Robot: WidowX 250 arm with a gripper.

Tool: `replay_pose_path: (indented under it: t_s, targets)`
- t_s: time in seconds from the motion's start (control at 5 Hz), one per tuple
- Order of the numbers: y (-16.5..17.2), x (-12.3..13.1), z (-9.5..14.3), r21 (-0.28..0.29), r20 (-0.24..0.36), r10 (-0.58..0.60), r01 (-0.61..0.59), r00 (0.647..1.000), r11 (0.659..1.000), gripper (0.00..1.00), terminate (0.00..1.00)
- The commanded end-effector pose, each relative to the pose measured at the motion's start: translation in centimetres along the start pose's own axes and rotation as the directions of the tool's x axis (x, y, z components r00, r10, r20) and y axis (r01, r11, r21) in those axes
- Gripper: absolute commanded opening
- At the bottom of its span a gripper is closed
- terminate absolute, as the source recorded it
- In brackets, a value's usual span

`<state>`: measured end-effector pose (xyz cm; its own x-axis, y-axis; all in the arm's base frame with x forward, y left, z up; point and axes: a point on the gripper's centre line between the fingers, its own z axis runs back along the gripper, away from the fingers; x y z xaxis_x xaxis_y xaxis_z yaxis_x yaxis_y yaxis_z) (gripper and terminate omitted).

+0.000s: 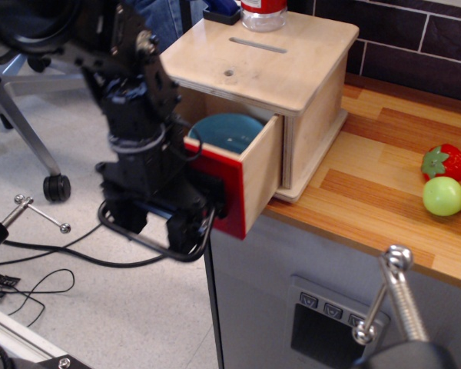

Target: Open drawer of box

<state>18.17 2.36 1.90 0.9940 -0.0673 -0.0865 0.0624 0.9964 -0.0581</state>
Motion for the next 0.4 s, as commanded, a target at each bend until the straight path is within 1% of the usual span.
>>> replay_pose_path:
  t_s: [0.0, 0.2]
  targets:
    - [-1.2, -4.4, -0.9, -0.024, -0.120, -0.136, 0.134, 0.983, 0.991, 1.00, 0.00]
    - [-1.0, -3.3, -0.2, -0.013, -0.106, -0.122, 0.121, 0.987, 0.993, 1.00, 1.00]
